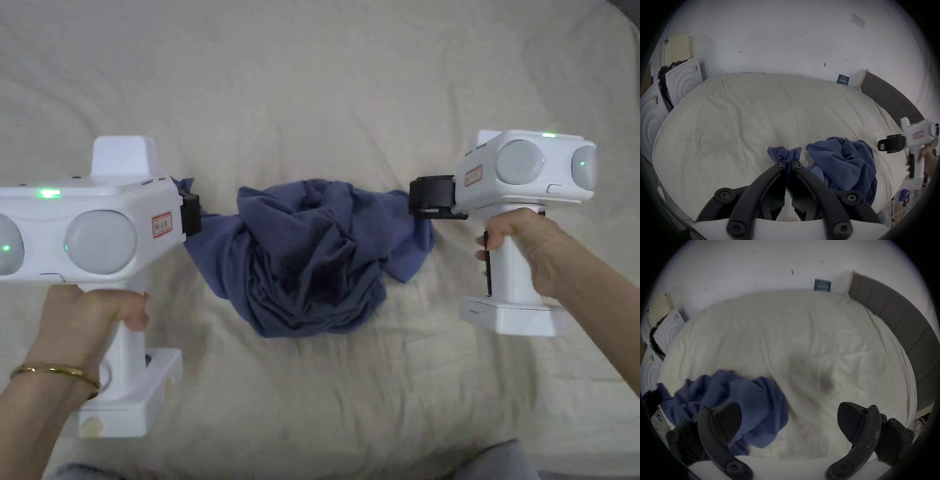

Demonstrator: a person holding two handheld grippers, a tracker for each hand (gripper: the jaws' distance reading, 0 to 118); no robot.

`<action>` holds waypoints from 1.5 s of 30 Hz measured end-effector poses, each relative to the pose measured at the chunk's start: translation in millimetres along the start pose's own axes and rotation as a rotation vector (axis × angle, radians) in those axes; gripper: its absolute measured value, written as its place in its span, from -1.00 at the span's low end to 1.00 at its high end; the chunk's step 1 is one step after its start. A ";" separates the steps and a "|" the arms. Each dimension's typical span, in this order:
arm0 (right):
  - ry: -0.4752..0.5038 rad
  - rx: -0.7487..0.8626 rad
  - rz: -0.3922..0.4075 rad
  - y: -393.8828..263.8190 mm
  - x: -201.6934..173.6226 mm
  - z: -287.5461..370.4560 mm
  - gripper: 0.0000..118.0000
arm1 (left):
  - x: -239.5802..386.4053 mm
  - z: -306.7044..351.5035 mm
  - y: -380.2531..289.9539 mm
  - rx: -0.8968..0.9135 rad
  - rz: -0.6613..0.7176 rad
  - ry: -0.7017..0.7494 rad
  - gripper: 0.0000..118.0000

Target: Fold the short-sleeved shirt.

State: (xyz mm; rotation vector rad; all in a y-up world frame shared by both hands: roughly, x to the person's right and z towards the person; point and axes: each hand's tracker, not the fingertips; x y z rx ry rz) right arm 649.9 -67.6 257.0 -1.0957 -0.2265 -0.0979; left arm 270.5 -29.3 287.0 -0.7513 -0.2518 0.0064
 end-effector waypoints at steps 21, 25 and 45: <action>0.061 0.033 0.041 -8.2 -7.4 25.4 -0.94 | -22.5 5.8 -8.8 -0.036 0.113 -0.010 -0.90; 0.130 0.134 0.012 1.3 24.3 94.0 -0.94 | -35.2 27.7 7.0 0.003 0.176 -0.039 -0.90; -0.190 0.714 -0.156 171.8 135.1 392.2 -0.93 | -78.0 168.0 353.9 0.512 0.143 0.285 -0.90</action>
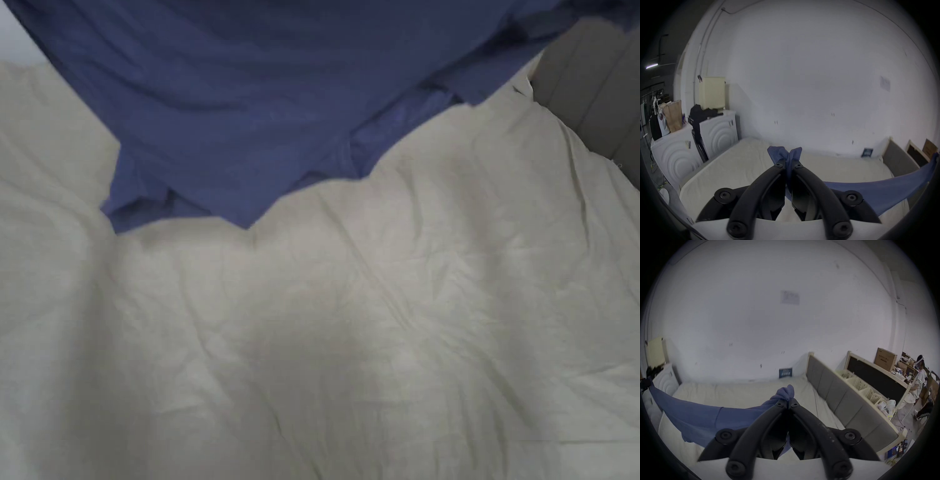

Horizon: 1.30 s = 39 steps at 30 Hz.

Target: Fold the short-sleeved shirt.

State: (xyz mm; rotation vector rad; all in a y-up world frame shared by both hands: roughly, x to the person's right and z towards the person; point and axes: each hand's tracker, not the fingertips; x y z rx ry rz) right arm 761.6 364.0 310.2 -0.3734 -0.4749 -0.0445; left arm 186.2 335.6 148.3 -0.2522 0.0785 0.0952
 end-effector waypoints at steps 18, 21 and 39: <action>0.048 -0.173 -0.048 -113.8 2.9 -50.8 -0.93 | -17.5 -31.6 -122.4 -0.213 0.019 -0.058 -0.90; 0.075 -0.250 -0.027 -177.7 7.0 -44.6 -0.93 | -39.9 -15.3 -186.5 -0.275 0.020 -0.062 -0.90; 0.075 -0.673 -0.143 -488.2 65.9 20.8 -0.62 | -130.1 123.0 -471.2 -0.653 0.116 0.061 -0.44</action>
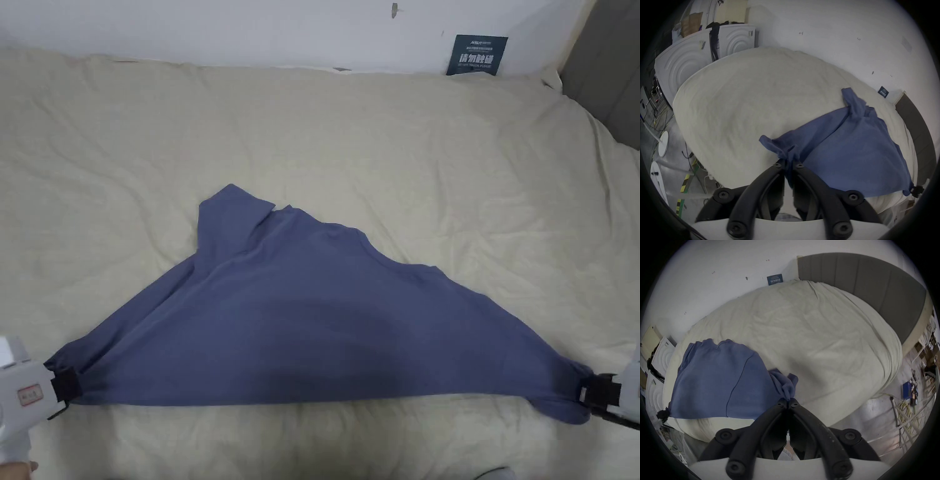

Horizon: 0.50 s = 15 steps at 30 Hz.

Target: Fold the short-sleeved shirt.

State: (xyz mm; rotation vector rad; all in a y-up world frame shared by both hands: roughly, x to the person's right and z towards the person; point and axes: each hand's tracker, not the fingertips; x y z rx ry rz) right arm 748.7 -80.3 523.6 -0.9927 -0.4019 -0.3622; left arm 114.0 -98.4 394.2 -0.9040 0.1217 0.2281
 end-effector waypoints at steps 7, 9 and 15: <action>-0.029 0.200 0.062 22.7 -4.2 52.9 0.58 | -1.4 39.5 29.3 0.202 0.006 0.030 1.00; -0.015 0.297 0.107 32.4 -18.0 76.0 0.64 | 16.5 65.5 43.9 0.322 -0.071 0.011 1.00; 0.078 0.645 0.263 34.4 -76.1 139.0 1.00 | 82.8 127.7 49.4 0.618 -0.279 -0.093 1.00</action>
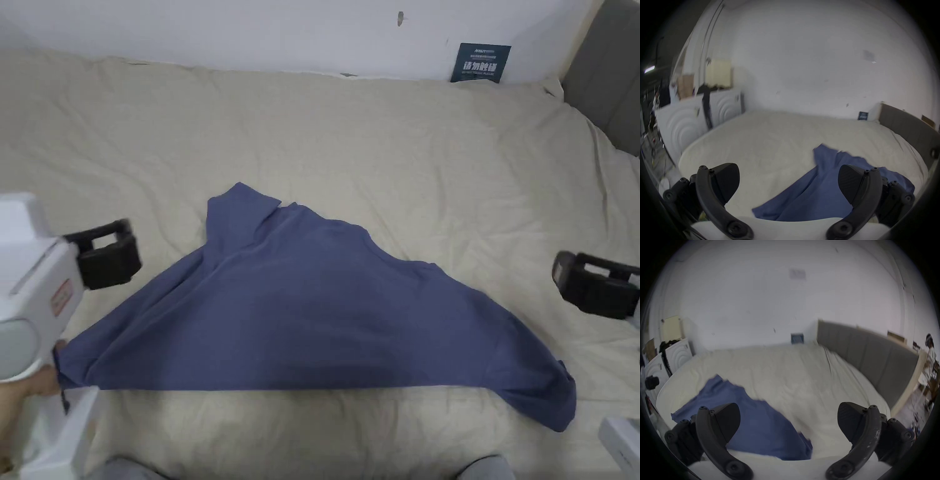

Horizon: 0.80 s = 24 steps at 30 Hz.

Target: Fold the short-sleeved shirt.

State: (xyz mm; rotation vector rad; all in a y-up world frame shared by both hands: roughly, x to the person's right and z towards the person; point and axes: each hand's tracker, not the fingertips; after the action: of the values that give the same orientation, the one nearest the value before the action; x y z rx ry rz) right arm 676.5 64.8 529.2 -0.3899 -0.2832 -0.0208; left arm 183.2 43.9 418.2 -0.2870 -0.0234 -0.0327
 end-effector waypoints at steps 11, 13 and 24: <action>0.129 0.199 0.039 -1.7 -82.7 28.6 0.59 | 62.7 20.9 -8.4 0.099 -0.050 -0.107 -0.32; 0.140 0.201 0.030 -5.4 -87.9 29.9 -0.08 | 64.6 20.9 -11.2 0.080 -0.056 -0.125 -0.78; 0.163 0.162 -0.028 -13.5 -107.2 29.0 -0.98 | 60.6 21.1 -15.4 0.001 -0.043 -0.199 -1.00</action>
State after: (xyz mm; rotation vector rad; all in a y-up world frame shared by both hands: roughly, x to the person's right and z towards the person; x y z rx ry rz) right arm 564.8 59.6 530.3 -0.2214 -0.1278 -0.0562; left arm 242.8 33.4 444.5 -0.2878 -0.2277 -0.0469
